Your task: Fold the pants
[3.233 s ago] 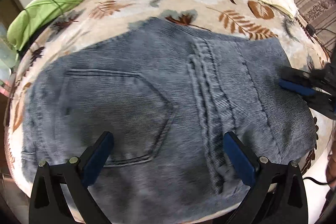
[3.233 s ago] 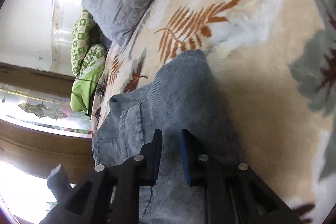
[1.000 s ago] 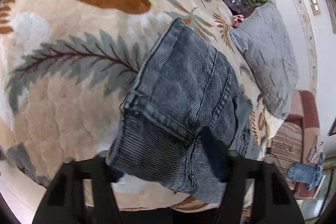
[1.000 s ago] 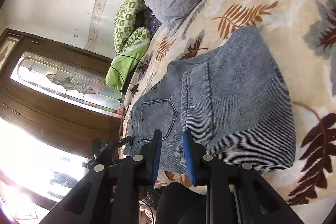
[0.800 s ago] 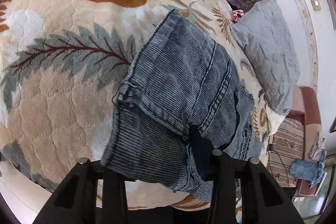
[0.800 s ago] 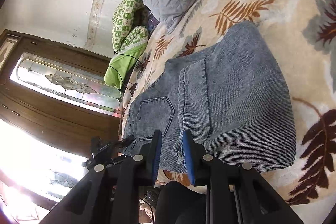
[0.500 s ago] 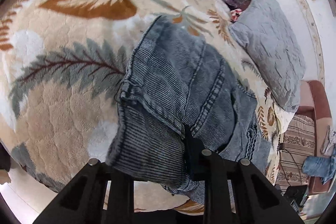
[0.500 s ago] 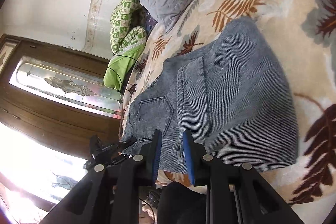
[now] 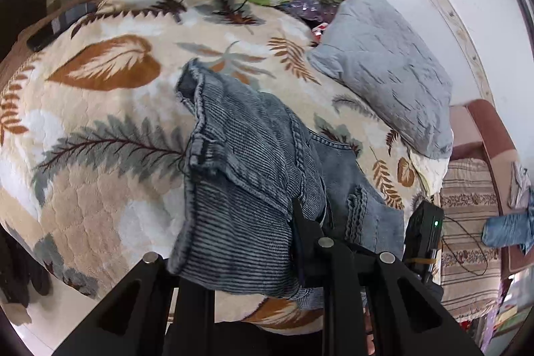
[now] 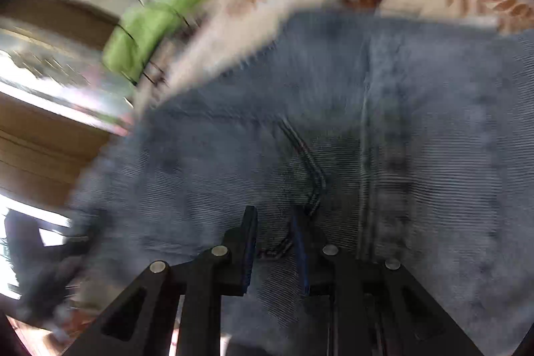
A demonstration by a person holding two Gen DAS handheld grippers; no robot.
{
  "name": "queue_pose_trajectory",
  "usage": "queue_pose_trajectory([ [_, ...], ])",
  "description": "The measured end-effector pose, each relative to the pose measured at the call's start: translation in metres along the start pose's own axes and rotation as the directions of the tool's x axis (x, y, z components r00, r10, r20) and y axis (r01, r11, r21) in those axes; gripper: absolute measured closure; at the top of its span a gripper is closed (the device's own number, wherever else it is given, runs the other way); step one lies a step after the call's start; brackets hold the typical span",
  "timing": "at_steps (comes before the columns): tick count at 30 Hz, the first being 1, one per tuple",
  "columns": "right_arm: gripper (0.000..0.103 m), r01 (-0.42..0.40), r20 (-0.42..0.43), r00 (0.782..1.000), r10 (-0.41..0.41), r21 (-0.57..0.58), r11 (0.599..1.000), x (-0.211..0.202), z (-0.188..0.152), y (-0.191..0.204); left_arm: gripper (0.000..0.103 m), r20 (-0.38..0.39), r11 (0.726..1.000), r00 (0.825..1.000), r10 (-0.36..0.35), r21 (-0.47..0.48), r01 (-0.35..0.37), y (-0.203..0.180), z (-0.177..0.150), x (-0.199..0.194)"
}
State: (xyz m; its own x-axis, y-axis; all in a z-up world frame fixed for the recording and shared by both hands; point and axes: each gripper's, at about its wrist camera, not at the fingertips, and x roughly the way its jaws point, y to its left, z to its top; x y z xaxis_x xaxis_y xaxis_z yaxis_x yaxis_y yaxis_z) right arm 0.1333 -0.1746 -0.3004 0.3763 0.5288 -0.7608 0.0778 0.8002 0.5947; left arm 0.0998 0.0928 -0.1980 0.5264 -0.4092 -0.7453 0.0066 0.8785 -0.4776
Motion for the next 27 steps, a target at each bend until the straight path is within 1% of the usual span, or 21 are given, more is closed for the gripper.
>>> queue_pose_trajectory([
  [1,0.079,-0.006,-0.010,1.000,0.006,-0.004,1.000,-0.002,0.001,0.000,0.080,0.006,1.000,1.000,0.006,0.015,-0.006,-0.004,-0.001,-0.002],
  [2,0.079,-0.030,-0.024,0.999,0.030,0.008,1.000,-0.006,0.002,-0.002,0.080,0.011,0.999,1.000,0.006,0.032,-0.007,-0.010,-0.001,-0.005],
  [3,0.079,-0.067,-0.031,0.997,0.068,0.034,0.997,-0.009,0.002,-0.008,0.080,0.014,0.999,1.000,0.004,0.043,-0.005,-0.014,-0.002,-0.007],
  [4,0.079,-0.112,-0.019,0.993,0.113,0.068,0.991,-0.015,0.000,-0.016,0.080,0.019,0.998,1.000,0.004,0.060,-0.005,-0.022,-0.003,-0.011],
  [5,0.079,-0.151,0.014,0.989,0.150,0.089,0.985,-0.024,-0.002,-0.023,0.080,0.022,0.997,1.000,0.008,0.075,-0.010,-0.027,-0.005,-0.013],
  [7,0.079,-0.187,0.070,0.981,0.182,0.083,0.979,-0.044,-0.009,-0.037,0.080,0.031,0.993,0.999,0.022,0.115,-0.026,-0.043,-0.008,-0.018],
  [9,0.079,-0.200,0.114,0.975,0.189,0.089,0.976,-0.063,-0.015,-0.054,0.080,0.035,0.988,0.999,0.030,0.150,-0.035,-0.061,-0.012,-0.021],
  [11,0.079,-0.217,0.176,0.965,0.196,0.113,0.970,-0.087,-0.019,-0.079,0.080,0.038,0.981,0.999,0.033,0.189,-0.040,-0.081,-0.017,-0.024],
  [14,0.080,-0.222,0.273,0.947,0.170,0.171,0.960,-0.123,-0.023,-0.121,0.080,0.036,0.970,0.999,0.030,0.240,-0.038,-0.110,-0.025,-0.027],
  [19,0.080,-0.235,0.407,0.906,0.119,0.247,0.940,-0.179,-0.032,-0.179,0.080,0.014,0.940,1.000,0.016,0.341,-0.020,-0.167,-0.042,-0.017],
  [21,0.080,-0.224,0.449,0.890,0.082,0.273,0.936,-0.201,-0.037,-0.200,0.080,-0.006,0.925,1.000,0.015,0.379,-0.011,-0.193,-0.051,-0.004],
  [24,0.080,-0.226,0.490,0.871,0.043,0.320,0.920,-0.226,-0.042,-0.230,0.080,-0.050,0.897,0.999,0.001,0.441,0.022,-0.234,-0.072,0.024],
  [25,0.080,-0.224,0.502,0.865,0.026,0.338,0.914,-0.233,-0.046,-0.240,0.080,-0.069,0.885,0.998,-0.001,0.465,0.033,-0.246,-0.081,0.037],
  [27,0.080,-0.211,0.509,0.861,-0.005,0.366,0.906,-0.243,-0.052,-0.255,0.080,-0.136,0.868,0.991,0.000,0.492,0.068,-0.264,-0.099,0.068],
])
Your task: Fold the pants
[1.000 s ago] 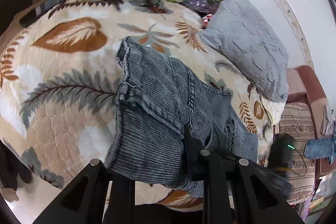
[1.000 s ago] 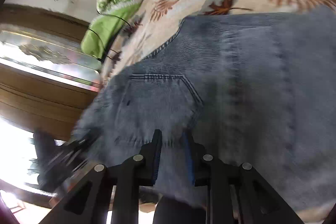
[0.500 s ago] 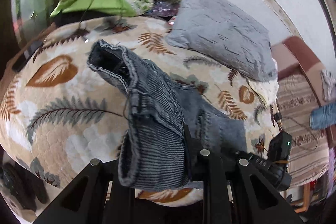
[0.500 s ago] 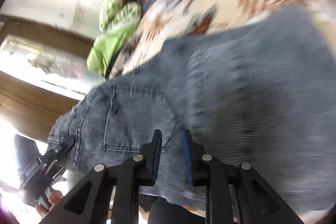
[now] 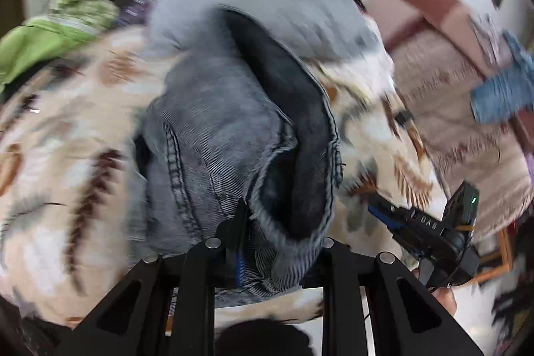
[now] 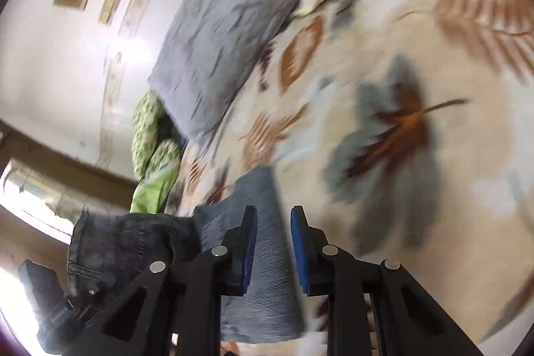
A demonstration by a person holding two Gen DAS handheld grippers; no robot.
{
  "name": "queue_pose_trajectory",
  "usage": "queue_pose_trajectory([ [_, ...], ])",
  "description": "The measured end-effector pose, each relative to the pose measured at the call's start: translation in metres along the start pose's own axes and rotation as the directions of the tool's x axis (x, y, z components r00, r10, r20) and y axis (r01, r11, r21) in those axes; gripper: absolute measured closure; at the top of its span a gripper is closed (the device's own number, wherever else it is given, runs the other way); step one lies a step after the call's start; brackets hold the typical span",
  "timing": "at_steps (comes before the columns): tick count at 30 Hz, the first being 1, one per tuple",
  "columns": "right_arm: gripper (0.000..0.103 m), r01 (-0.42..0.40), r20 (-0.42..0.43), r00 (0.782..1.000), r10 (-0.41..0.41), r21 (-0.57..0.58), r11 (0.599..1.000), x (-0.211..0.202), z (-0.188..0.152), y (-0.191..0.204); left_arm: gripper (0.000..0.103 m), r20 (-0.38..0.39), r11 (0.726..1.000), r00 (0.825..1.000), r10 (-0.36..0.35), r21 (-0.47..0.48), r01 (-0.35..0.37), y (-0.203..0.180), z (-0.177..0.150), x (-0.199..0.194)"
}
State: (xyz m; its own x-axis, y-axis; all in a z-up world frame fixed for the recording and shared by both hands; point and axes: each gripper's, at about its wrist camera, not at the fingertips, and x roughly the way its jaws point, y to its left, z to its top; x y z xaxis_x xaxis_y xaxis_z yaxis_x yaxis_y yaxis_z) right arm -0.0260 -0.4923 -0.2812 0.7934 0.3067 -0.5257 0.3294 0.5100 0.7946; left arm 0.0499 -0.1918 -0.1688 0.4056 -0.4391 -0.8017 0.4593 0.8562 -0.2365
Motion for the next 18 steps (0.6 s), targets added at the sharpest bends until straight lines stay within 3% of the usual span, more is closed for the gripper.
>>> queue_pose_trajectory([
  [4,0.080,0.032,0.011,0.999,-0.033,0.042,0.999,-0.013,0.001,-0.023,0.076,-0.187,0.997,0.982,-0.038,0.060,0.051,-0.023,-0.020,0.066],
  [6,0.080,0.050,0.013,0.999,-0.050,0.036,0.998,-0.015,0.002,-0.024,0.076,-0.211,0.996,0.975,-0.064,0.051,0.077,-0.019,-0.027,0.070],
  [10,0.080,0.051,0.005,0.999,-0.051,0.010,0.999,-0.014,0.000,-0.016,0.071,-0.098,0.988,0.990,-0.103,0.109,0.114,-0.013,-0.017,0.026],
  [11,0.080,0.042,-0.001,0.999,-0.042,0.009,0.999,-0.010,-0.002,-0.012,0.064,-0.045,0.987,0.994,-0.103,0.121,0.108,-0.009,-0.012,0.009],
  [14,0.080,0.014,-0.018,1.000,-0.014,-0.024,1.000,-0.003,-0.007,0.007,0.041,0.080,0.990,0.995,-0.058,0.129,0.047,0.010,0.002,-0.024],
  [16,0.080,-0.006,-0.027,1.000,0.005,-0.070,0.998,0.001,-0.010,0.028,0.040,0.132,0.993,0.991,0.005,0.114,-0.020,0.025,0.009,-0.033],
  [18,0.080,-0.026,-0.038,0.999,0.021,-0.112,0.993,0.003,-0.015,0.045,0.040,0.118,0.994,0.991,0.059,0.086,-0.070,0.044,0.013,-0.029],
])
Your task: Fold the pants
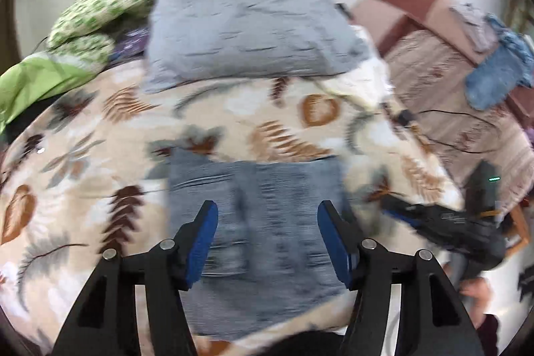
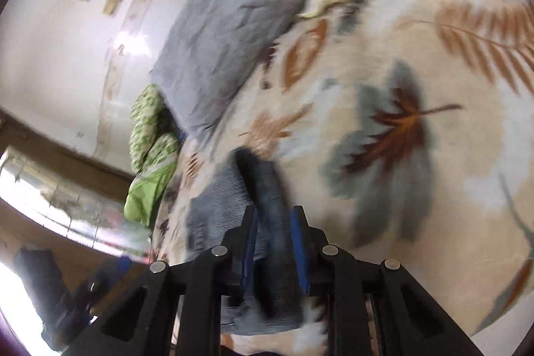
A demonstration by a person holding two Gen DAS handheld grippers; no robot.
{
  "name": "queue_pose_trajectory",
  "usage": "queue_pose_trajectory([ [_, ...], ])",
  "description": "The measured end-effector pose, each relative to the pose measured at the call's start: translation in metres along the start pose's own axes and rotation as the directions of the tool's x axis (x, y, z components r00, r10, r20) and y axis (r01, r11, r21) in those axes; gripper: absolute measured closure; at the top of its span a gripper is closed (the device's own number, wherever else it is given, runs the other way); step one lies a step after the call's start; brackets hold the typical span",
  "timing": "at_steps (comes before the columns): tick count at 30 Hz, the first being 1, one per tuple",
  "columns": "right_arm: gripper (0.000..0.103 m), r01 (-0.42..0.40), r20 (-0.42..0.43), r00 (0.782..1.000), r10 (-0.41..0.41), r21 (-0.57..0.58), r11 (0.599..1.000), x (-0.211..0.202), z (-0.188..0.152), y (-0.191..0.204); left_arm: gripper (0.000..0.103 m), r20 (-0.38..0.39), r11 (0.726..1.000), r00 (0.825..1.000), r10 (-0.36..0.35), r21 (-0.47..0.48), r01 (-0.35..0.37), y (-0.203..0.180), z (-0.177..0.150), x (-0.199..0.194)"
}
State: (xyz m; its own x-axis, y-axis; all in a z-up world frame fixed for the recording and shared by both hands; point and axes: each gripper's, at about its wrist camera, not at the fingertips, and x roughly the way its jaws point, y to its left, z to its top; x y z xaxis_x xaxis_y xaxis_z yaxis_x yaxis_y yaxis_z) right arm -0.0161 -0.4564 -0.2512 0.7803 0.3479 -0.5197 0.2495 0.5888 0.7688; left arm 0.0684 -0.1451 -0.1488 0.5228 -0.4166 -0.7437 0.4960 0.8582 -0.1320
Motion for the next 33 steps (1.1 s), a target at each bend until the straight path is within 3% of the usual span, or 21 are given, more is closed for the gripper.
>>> queue_pose_trajectory([
  [3,0.080,-0.003,-0.008,1.000,0.003,-0.054,0.999,0.015,0.002,0.028,0.040,-0.045,0.997,0.997,0.060,-0.043,-0.062,0.024,-0.003,0.020],
  [7,0.080,0.004,-0.042,0.999,-0.008,-0.087,0.996,0.044,0.008,0.058,0.040,-0.071,0.987,0.985,0.160,-0.021,-0.162,0.042,-0.004,0.047],
  [13,0.079,0.017,-0.075,0.997,-0.029,-0.152,0.988,0.080,0.011,0.096,0.040,-0.095,0.977,0.972,0.215,0.014,-0.215,0.051,0.010,0.081],
  [18,0.079,0.091,-0.115,0.988,-0.106,-0.132,0.987,0.112,0.011,0.080,0.040,-0.173,0.971,0.956,0.238,0.055,-0.232,0.045,0.012,0.114],
  [21,0.080,0.150,-0.126,0.978,-0.164,-0.118,0.982,0.130,0.010,0.055,0.040,-0.251,0.968,0.935,0.252,0.063,-0.244,0.047,0.004,0.138],
  [27,0.079,0.042,-0.208,0.977,-0.036,0.026,0.999,0.138,0.016,0.014,0.033,-0.282,0.968,0.926,0.251,0.049,-0.248,0.051,0.009,0.152],
  [31,0.076,0.063,-0.217,0.975,-0.051,0.052,0.997,0.120,0.016,0.022,0.033,-0.284,0.971,0.930,0.234,0.015,-0.240,0.052,0.011,0.135],
  [33,0.076,0.067,-0.201,0.977,-0.067,-0.004,0.998,0.104,0.012,0.035,0.033,-0.250,0.970,0.939,0.237,0.007,-0.243,0.050,0.012,0.118],
])
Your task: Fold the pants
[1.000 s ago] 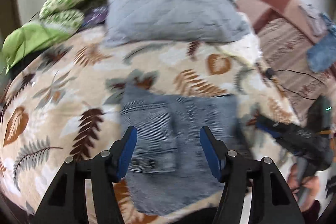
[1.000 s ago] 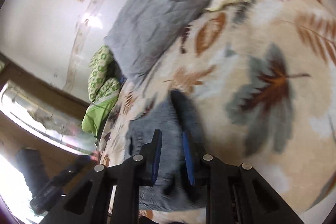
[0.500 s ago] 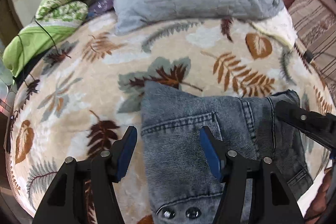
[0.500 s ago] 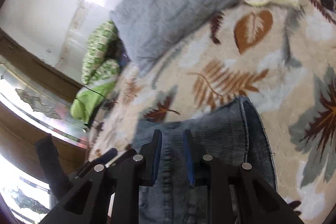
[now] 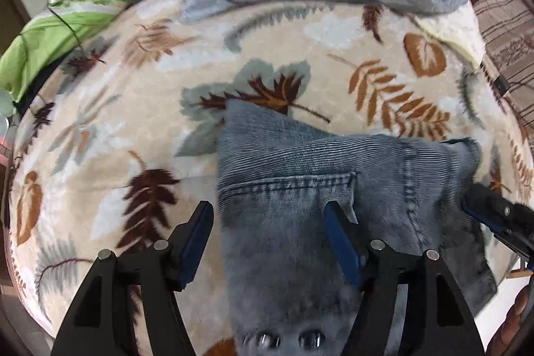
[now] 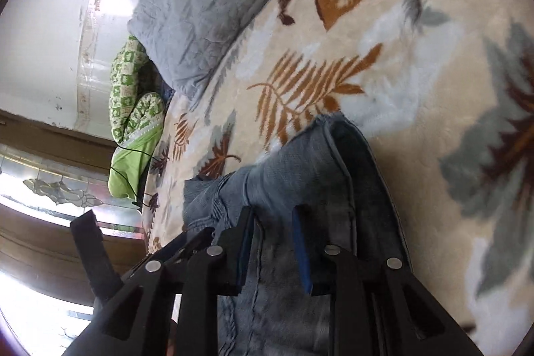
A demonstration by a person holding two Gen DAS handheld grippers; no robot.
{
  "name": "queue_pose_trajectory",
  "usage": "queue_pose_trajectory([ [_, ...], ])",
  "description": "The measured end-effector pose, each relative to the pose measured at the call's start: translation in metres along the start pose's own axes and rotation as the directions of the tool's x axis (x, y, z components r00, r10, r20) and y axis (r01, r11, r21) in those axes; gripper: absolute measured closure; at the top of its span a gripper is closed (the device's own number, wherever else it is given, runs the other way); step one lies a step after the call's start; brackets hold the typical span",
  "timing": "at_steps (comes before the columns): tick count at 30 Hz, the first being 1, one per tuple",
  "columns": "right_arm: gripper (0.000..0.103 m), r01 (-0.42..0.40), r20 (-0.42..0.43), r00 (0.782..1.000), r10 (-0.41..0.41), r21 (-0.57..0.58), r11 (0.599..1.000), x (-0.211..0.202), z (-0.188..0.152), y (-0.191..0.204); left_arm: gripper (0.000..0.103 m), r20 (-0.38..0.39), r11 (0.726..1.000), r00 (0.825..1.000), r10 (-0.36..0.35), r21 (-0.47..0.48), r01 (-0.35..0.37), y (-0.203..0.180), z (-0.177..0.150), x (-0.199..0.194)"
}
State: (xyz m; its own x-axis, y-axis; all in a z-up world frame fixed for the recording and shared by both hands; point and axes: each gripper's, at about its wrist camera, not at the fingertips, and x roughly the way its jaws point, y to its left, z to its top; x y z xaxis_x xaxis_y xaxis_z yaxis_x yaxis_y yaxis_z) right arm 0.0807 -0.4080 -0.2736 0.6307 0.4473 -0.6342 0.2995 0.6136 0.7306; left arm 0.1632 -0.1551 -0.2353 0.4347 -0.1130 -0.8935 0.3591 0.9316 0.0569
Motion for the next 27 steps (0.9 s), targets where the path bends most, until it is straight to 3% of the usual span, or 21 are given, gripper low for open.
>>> queue_pose_trajectory([
  [5,0.076,0.017,0.011,1.000,-0.016,-0.130,0.991,-0.031,-0.028,0.028,0.033,0.101,1.000,0.995,-0.007,0.016,0.005,0.000,-0.020,-0.050],
  [8,0.076,0.094,0.032,0.996,-0.089,-0.193,0.977,-0.039,-0.047,0.037,0.033,0.133,0.999,0.991,-0.005,0.046,-0.001,-0.006,-0.040,-0.069],
  [12,0.076,0.168,0.038,0.986,-0.164,-0.261,0.951,-0.037,-0.068,0.040,0.032,0.138,0.997,0.990,-0.022,0.071,0.012,-0.013,-0.064,-0.071],
  [16,0.076,0.251,0.053,0.968,-0.246,-0.295,0.922,-0.030,-0.087,0.026,0.030,0.074,0.999,0.997,0.017,0.031,-0.019,-0.005,-0.085,-0.047],
  [19,0.075,0.236,0.077,0.972,-0.223,-0.301,0.924,-0.031,-0.098,0.017,0.026,0.033,1.000,0.999,-0.003,0.002,0.003,0.007,-0.100,-0.028],
  [22,0.075,0.209,0.090,0.978,-0.190,-0.311,0.927,-0.034,-0.106,0.009,0.019,0.066,1.000,0.998,0.001,-0.003,-0.001,0.010,-0.106,-0.026],
  [27,0.075,0.181,0.123,0.982,-0.145,-0.358,0.916,-0.036,-0.114,0.000,0.019,0.116,1.000,0.993,0.014,0.019,-0.017,0.006,-0.116,-0.024],
])
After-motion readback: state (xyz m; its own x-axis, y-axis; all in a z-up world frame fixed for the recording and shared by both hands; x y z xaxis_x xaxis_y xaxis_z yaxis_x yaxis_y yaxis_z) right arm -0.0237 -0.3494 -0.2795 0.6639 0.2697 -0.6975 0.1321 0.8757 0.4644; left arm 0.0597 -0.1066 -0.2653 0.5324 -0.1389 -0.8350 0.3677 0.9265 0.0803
